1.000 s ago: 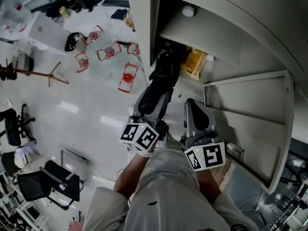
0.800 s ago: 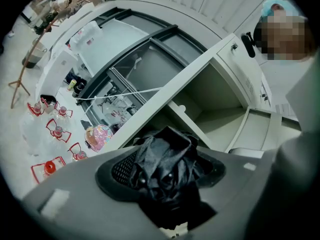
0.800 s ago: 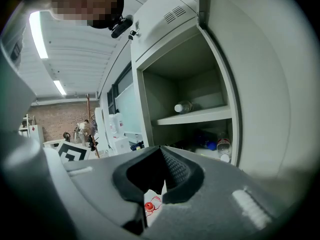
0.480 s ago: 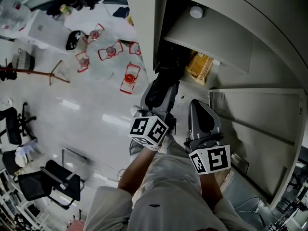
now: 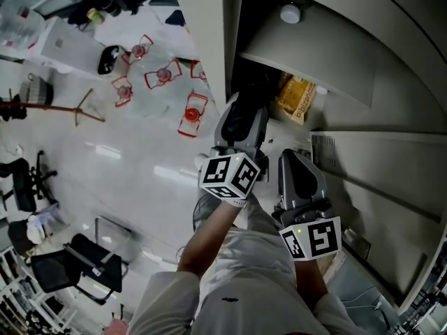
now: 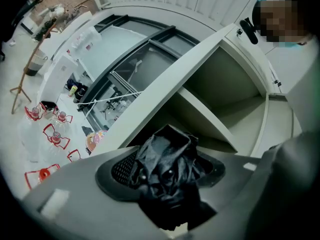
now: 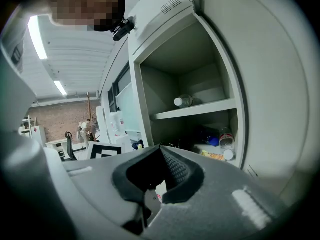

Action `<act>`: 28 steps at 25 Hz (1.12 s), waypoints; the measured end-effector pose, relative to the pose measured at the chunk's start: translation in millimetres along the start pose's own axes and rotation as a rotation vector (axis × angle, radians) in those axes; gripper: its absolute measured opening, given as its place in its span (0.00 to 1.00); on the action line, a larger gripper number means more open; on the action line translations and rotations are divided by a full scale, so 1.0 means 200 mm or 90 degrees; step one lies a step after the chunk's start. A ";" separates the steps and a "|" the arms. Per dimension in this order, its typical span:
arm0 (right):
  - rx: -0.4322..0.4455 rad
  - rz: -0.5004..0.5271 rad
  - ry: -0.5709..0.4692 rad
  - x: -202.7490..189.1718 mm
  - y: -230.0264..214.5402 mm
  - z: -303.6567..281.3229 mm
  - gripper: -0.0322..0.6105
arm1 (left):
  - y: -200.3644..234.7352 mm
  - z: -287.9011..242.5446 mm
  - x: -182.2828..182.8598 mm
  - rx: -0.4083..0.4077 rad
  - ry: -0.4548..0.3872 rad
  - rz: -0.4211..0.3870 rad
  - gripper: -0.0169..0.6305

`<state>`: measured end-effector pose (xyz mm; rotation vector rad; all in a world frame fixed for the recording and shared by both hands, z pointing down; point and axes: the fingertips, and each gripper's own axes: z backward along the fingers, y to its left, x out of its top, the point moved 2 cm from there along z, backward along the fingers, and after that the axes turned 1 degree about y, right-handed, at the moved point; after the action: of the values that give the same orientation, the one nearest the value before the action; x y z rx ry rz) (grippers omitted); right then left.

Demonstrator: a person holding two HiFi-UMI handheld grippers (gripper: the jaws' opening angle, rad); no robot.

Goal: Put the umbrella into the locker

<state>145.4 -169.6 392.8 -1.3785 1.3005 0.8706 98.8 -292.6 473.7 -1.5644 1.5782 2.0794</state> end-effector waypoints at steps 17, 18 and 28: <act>-0.020 -0.004 -0.008 0.00 -0.02 0.04 0.05 | 0.00 -0.26 0.00 0.015 -0.006 0.011 0.47; -0.021 -0.005 -0.010 0.00 -0.02 0.05 0.05 | 0.00 -0.28 0.01 0.018 -0.008 0.010 0.47; -0.021 -0.012 -0.011 0.00 -0.02 0.03 0.05 | 0.00 -0.42 0.03 0.027 0.000 0.018 0.48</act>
<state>150.6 -164.1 391.9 -1.4033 1.2632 0.8927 150.8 -358.0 474.4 -1.5370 1.6420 2.0460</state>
